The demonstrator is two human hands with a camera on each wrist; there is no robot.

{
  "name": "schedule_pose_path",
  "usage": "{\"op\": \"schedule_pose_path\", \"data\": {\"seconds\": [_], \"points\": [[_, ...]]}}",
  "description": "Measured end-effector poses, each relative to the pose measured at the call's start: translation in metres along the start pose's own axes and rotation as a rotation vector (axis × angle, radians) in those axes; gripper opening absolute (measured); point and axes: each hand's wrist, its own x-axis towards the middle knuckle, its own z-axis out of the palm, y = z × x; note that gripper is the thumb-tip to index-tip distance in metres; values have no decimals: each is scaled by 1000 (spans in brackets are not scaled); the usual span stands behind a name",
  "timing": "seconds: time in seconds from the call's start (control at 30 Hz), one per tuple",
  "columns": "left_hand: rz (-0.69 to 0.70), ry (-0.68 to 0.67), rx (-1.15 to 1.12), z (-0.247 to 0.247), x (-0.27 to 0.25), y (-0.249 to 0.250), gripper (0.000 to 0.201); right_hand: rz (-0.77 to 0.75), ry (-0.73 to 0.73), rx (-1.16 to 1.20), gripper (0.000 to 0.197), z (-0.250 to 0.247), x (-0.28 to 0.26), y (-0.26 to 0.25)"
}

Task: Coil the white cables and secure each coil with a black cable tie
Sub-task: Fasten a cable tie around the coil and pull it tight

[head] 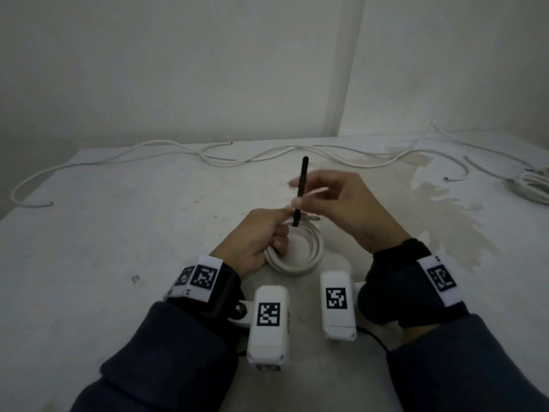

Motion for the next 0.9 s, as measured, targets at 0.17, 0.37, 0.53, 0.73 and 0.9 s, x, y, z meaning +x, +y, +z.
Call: {"op": "schedule_pose_path", "data": {"seconds": [0.17,0.37,0.53,0.73,0.9], "points": [[88,-35,97,6,-6,-1,23,58,173,-38,7,-1,2,7],[197,-87,294,11,-8,-3,22,88,311,1,3,-1,5,11],[230,-90,411,5,-10,-5,40,101,237,29,7,-1,5,12],[306,-53,364,2,-8,-5,27,82,180,89,7,1,3,9],[284,22,254,7,-7,-3,13,85,260,92,3,4,5,7]]}}
